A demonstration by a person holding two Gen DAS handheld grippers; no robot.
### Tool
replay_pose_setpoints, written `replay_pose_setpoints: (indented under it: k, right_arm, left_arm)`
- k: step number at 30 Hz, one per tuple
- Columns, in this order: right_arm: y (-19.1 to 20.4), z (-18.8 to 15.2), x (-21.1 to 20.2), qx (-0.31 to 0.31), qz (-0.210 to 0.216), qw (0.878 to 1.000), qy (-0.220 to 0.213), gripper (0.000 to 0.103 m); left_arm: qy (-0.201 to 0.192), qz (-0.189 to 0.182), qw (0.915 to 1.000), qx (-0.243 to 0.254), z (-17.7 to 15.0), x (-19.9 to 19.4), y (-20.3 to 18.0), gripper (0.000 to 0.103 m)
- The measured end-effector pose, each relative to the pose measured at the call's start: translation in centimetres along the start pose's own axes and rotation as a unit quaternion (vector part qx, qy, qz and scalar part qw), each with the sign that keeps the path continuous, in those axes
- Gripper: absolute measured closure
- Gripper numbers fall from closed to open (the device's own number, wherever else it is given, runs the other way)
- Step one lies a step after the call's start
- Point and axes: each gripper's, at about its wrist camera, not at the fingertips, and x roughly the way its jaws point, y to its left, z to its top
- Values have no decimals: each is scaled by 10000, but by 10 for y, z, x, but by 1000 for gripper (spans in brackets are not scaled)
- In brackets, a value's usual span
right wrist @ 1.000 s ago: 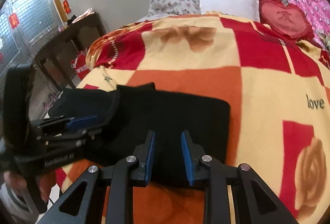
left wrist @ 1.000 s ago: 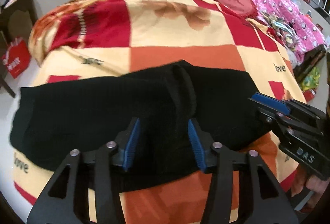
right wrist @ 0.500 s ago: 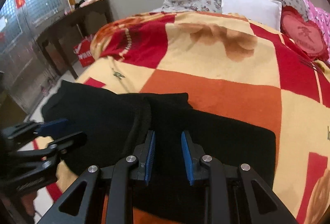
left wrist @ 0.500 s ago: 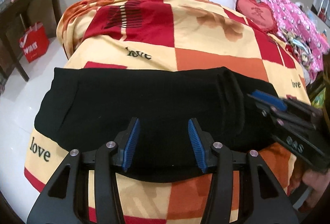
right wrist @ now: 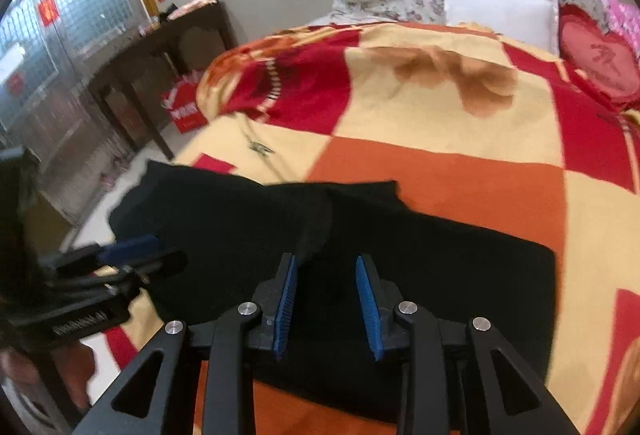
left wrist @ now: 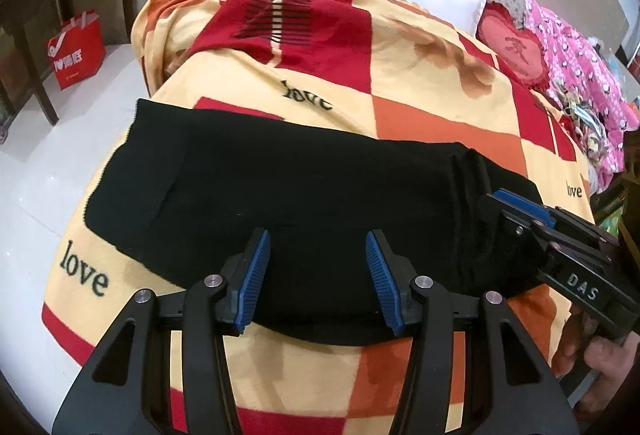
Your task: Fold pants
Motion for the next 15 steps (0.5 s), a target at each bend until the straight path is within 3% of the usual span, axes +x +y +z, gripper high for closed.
replay_pose_setpoints:
  k: [7,10,15]
  right_arm:
    - [19,16,15,-150,278,9995,-46,68]
    - [30,26,27,-263,600,9978,-24,57]
    - [63,51,57,-744,854,9934,156,54]
  left_arm:
    - [-125,-166,9993,-305,-8,-24,30,52]
    - [-170,-170,9971,-719,-13,-33,52,40]
    - [-344,-44,9889,-1445,-26,-41,83,30]
